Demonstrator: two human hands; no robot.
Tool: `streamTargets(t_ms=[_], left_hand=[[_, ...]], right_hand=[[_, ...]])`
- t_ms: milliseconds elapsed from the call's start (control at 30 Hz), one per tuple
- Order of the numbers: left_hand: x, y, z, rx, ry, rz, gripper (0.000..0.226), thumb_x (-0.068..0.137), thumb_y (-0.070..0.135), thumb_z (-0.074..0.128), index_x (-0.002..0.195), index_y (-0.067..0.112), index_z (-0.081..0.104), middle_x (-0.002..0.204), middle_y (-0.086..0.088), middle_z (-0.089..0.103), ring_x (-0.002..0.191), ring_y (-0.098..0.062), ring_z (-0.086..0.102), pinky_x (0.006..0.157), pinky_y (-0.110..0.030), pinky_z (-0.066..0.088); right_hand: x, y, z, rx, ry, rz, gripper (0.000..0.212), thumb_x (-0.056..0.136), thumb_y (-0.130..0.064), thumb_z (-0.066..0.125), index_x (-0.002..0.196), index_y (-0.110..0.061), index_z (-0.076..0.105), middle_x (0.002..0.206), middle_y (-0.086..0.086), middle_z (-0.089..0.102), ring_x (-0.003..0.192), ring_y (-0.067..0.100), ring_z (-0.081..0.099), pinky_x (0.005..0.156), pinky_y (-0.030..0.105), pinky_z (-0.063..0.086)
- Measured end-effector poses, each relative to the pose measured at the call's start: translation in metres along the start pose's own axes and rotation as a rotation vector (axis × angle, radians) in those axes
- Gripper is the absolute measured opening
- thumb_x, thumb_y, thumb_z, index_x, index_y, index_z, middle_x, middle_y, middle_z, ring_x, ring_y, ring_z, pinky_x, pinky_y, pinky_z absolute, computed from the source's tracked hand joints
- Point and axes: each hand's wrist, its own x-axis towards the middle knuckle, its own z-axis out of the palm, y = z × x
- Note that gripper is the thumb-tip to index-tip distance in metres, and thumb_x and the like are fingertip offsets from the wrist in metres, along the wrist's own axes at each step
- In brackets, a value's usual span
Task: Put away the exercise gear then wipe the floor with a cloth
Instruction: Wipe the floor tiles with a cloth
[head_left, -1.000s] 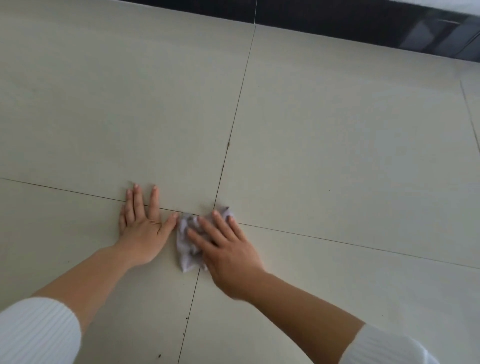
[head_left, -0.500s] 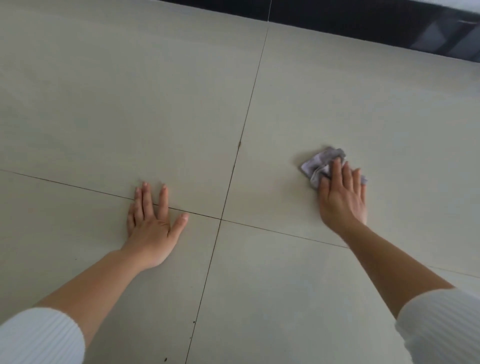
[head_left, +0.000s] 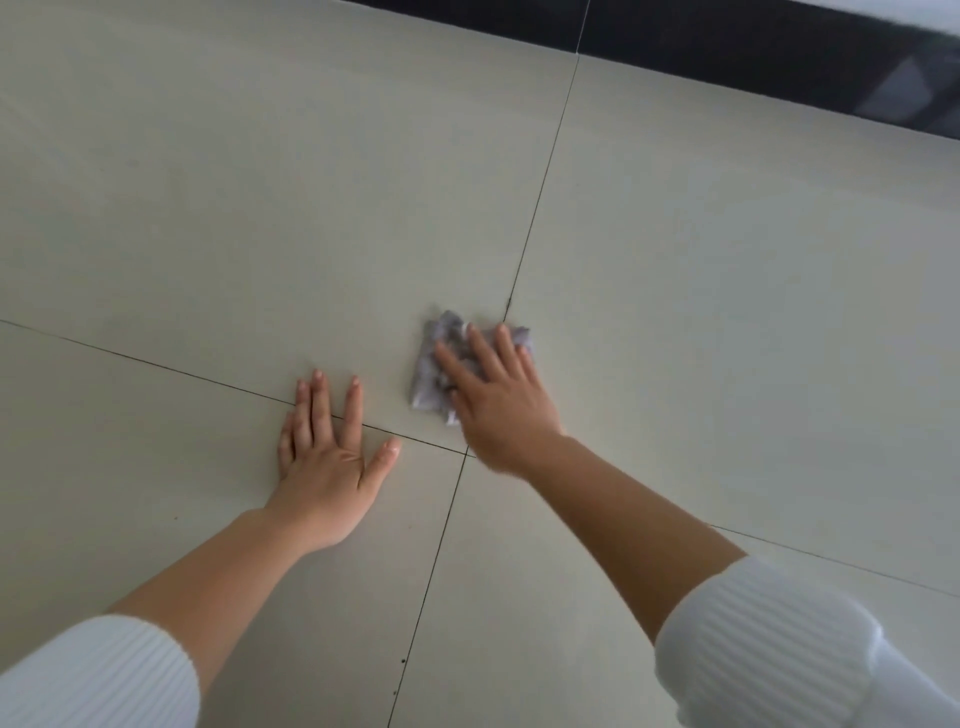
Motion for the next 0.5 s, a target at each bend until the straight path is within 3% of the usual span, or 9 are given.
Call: streamTargets(t_ms=[67, 167, 267, 333, 400, 500], left_hand=[[0.0, -0.001, -0.002, -0.012, -0.026, 0.008, 0.092, 0.075, 0.078, 0.007, 0.145, 0.027, -0.026, 0.149, -0.006, -0.038, 0.133, -0.016, -0.041, 0.113, -0.039, -0.015], [0.0, -0.003, -0.004, -0.03, -0.075, 0.012, 0.089, 0.088, 0.066, 0.032, 0.144, 0.03, -0.028, 0.146, -0.004, -0.044, 0.129, -0.014, -0.045, 0.114, -0.04, -0.016], [-0.002, -0.003, -0.005, -0.084, -0.049, 0.028, 0.084, 0.09, 0.063, 0.03, 0.145, 0.031, -0.025, 0.148, -0.002, -0.041, 0.132, -0.013, -0.042, 0.113, -0.039, -0.016], [-0.006, -0.003, -0.004, -0.138, 0.016, 0.035, 0.076, 0.093, 0.059, 0.028, 0.148, 0.032, -0.017, 0.152, 0.0, -0.034, 0.136, -0.011, -0.037, 0.114, -0.037, -0.014], [-0.007, -0.002, -0.002, -0.164, 0.113, 0.043, 0.069, 0.095, 0.053, 0.029, 0.151, 0.03, -0.005, 0.157, -0.002, -0.023, 0.142, -0.014, -0.026, 0.115, -0.039, -0.007], [0.002, 0.003, -0.002, -0.149, 0.213, 0.055, 0.062, 0.097, 0.045, 0.03, 0.151, 0.024, 0.009, 0.159, -0.007, -0.007, 0.145, -0.02, -0.011, 0.116, -0.042, 0.001]], right_hand=[[-0.021, -0.008, 0.008, -0.047, -0.007, -0.076, 0.055, 0.102, -0.038, 0.02, 0.151, -0.035, -0.006, 0.16, 0.0, -0.012, 0.143, 0.027, -0.022, 0.115, 0.039, -0.014], [-0.052, -0.011, 0.025, -0.046, -0.002, -0.169, 0.057, 0.1, -0.038, 0.027, 0.152, -0.034, 0.003, 0.161, 0.001, 0.0, 0.142, 0.028, -0.019, 0.117, 0.044, -0.007], [-0.081, 0.002, 0.039, -0.135, 0.013, -0.269, 0.053, 0.097, -0.042, 0.03, 0.149, -0.035, 0.023, 0.157, 0.001, 0.025, 0.145, 0.032, 0.014, 0.116, 0.049, 0.019], [-0.096, 0.026, 0.038, -0.179, 0.006, -0.321, 0.049, 0.099, -0.046, 0.026, 0.146, -0.036, 0.028, 0.154, -0.001, 0.031, 0.144, 0.028, 0.023, 0.116, 0.045, 0.022], [-0.106, 0.054, 0.033, -0.223, 0.019, -0.281, 0.049, 0.1, -0.047, 0.024, 0.148, -0.034, 0.026, 0.155, -0.001, 0.028, 0.144, 0.025, 0.021, 0.117, 0.042, 0.018], [-0.107, 0.092, 0.022, -0.197, 0.072, 0.023, 0.053, 0.1, -0.046, 0.018, 0.151, -0.031, 0.015, 0.157, -0.003, 0.017, 0.145, 0.023, 0.017, 0.116, 0.036, 0.011]])
